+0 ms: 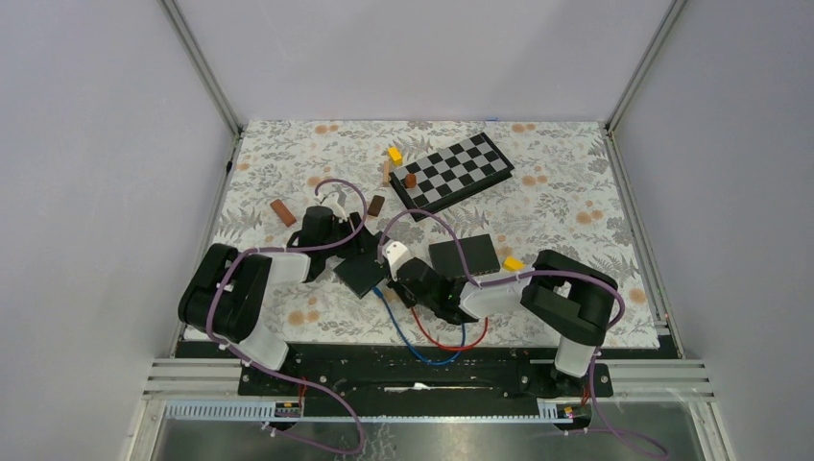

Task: Insert the plug into the switch port
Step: Insert the connector into the switch port.

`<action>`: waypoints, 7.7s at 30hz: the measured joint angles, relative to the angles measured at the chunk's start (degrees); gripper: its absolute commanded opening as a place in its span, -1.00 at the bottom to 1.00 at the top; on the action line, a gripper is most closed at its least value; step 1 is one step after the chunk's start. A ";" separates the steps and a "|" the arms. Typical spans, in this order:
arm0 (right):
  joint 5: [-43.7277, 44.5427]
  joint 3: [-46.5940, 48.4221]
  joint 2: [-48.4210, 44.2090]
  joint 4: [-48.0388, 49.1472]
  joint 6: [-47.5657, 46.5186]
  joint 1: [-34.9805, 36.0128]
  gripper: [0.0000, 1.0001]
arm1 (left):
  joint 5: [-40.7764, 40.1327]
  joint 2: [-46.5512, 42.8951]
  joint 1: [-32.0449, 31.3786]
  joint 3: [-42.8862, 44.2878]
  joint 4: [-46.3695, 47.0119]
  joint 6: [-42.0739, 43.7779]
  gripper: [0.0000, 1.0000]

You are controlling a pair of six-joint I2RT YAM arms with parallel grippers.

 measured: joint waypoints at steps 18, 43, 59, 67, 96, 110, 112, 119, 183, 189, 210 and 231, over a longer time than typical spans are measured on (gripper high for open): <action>0.24 -1.25 -0.48 2.80 -0.50 -0.04 -1.00 | 0.70 1.05 0.17 0.31 0.79 -0.20 0.01; -4.04 -2.36 1.36 7.76 -8.26 -2.78 -1.00 | -1.81 3.10 -1.92 2.84 0.96 1.53 -0.08; -10.84 -6.78 -1.05 11.08 -12.00 -6.19 -1.00 | -3.56 2.01 -4.28 0.24 3.08 -0.59 0.01; -11.43 -7.23 -1.14 11.76 -13.03 -6.34 -1.00 | -5.53 1.33 -5.40 -0.55 3.41 -0.92 -0.05; -14.51 -3.82 -1.84 4.37 -14.53 -7.28 -1.00 | -7.41 0.20 -6.36 -2.45 5.25 -1.73 -0.28; -14.56 -3.34 -0.70 5.88 -13.60 -7.41 -1.00 | -9.38 0.20 -6.67 -2.40 5.95 -0.22 -0.27; -14.56 -2.69 -0.74 4.79 -13.64 -7.41 -1.00 | -9.46 0.20 -6.67 -2.40 5.97 -0.22 -0.27; -14.40 -1.53 -0.57 2.51 -13.62 -7.41 -1.00 | -9.81 0.09 -6.75 -2.40 5.99 -0.17 -0.27; -12.44 -0.61 1.55 5.84 -11.50 -7.10 -0.86 | -14.49 -0.04 -7.26 -1.36 5.25 1.75 -0.18; -10.73 -3.91 1.31 11.39 -10.38 -6.86 -0.62 | -14.88 0.74 -8.11 0.98 2.19 1.27 0.03; -7.50 -9.81 -10.97 15.30 -6.58 -7.52 -0.05 | -8.44 2.05 -9.25 6.97 -7.04 -4.37 0.54; 2.08 -7.48 -36.35 -26.95 9.90 -13.57 0.00 | -16.70 -24.50 -7.65 10.36 -32.33 -5.92 0.64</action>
